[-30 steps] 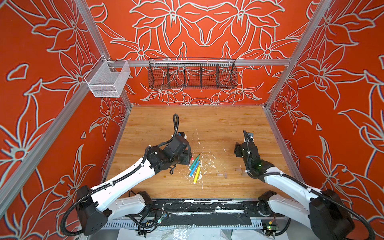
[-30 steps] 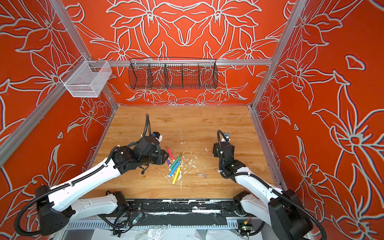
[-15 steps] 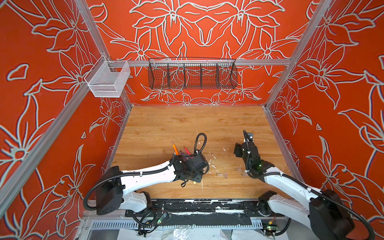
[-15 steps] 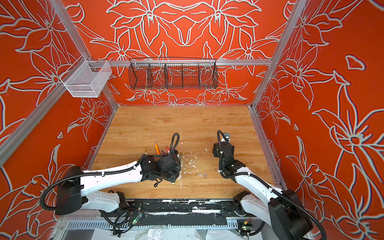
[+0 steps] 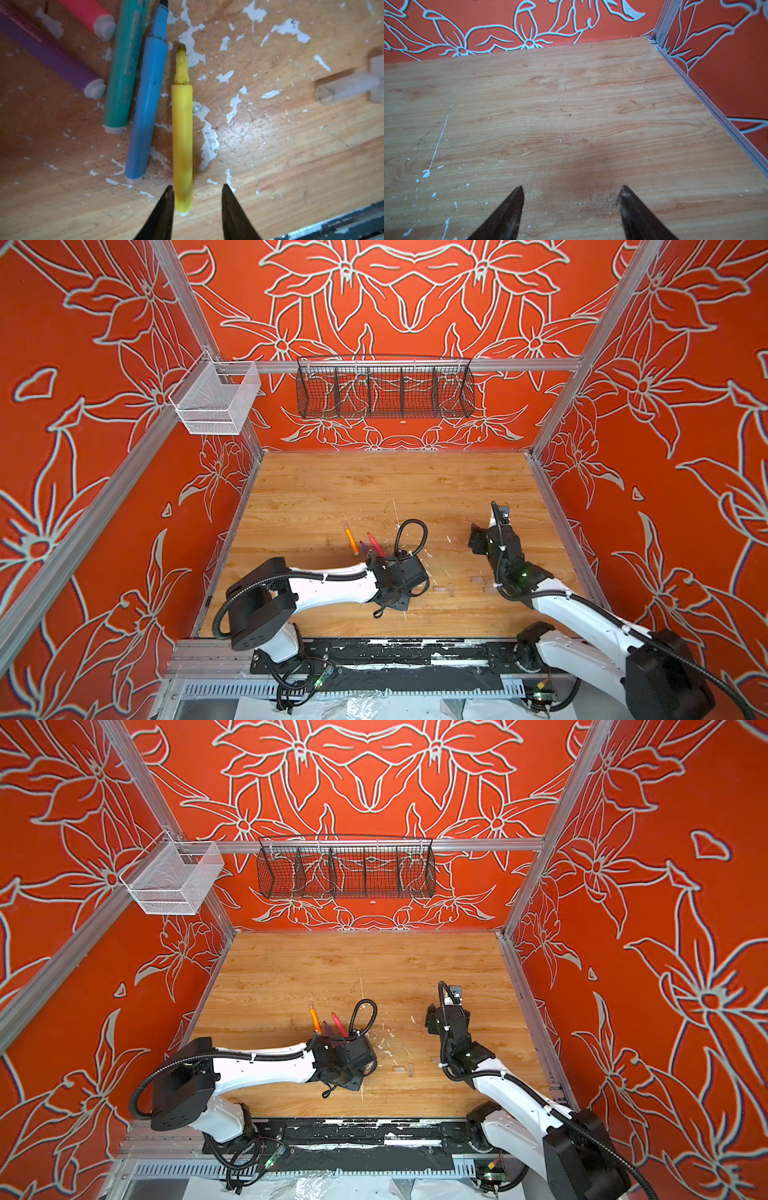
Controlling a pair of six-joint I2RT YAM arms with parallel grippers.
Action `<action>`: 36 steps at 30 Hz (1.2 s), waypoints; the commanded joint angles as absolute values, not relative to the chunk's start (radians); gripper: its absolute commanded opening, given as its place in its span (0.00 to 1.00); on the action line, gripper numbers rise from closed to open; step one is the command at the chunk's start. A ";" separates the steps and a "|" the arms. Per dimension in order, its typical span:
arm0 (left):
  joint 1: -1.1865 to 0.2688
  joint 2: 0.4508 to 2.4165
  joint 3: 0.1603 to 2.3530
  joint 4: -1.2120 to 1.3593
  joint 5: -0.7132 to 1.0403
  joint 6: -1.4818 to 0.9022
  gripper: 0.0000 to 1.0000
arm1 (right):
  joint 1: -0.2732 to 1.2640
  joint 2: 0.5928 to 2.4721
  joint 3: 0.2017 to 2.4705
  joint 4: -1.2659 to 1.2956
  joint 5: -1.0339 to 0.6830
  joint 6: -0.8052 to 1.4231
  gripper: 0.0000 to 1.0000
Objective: Insert the pens into the pen caps
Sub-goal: 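Lower the left gripper onto the yellow marker and close on it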
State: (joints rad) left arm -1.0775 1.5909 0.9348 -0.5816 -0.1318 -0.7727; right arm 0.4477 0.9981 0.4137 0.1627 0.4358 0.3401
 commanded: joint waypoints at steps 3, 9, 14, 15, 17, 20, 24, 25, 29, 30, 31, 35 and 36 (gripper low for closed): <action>-1.083 1.652 0.945 -0.590 -0.169 -0.828 0.36 | 0.445 0.986 0.398 0.175 0.425 0.328 0.74; -1.083 1.717 0.959 -0.577 -0.163 -0.829 0.34 | 0.445 0.986 0.397 0.176 0.422 0.326 0.75; -1.083 1.745 0.963 -0.574 -0.155 -0.836 0.25 | 0.445 0.981 0.394 0.176 0.420 0.325 0.75; -1.083 1.747 0.966 -0.578 -0.157 -0.838 0.24 | 0.445 0.980 0.393 0.176 0.420 0.326 0.75; -1.083 1.751 0.974 -0.597 -0.169 -0.844 0.24 | 0.445 0.979 0.393 0.176 0.419 0.325 0.75; -1.083 1.763 0.987 -0.625 -0.191 -0.854 0.24 | 0.445 0.979 0.394 0.176 0.419 0.325 0.75; -1.083 1.783 0.999 -0.642 -0.209 -0.863 0.20 | 0.446 0.979 0.393 0.176 0.417 0.325 0.75; -1.083 1.787 1.001 -0.644 -0.210 -0.864 0.19 | 0.446 0.981 0.393 0.176 0.418 0.325 0.75; -1.083 1.796 1.015 -0.659 -0.226 -0.870 0.11 | 0.445 0.980 0.394 0.176 0.419 0.325 0.75; -1.083 1.796 1.016 -0.662 -0.229 -0.870 0.09 | 0.445 0.979 0.394 0.176 0.419 0.325 0.75; -1.082 1.795 1.019 -0.664 -0.231 -0.870 0.07 | 0.445 0.979 0.393 0.176 0.419 0.325 0.75; -1.081 1.780 1.025 -0.669 -0.238 -0.867 0.01 | 0.445 0.979 0.393 0.176 0.419 0.325 0.75; -1.081 1.772 1.027 -0.670 -0.240 -0.865 0.00 | 0.445 0.980 0.393 0.177 0.419 0.326 0.75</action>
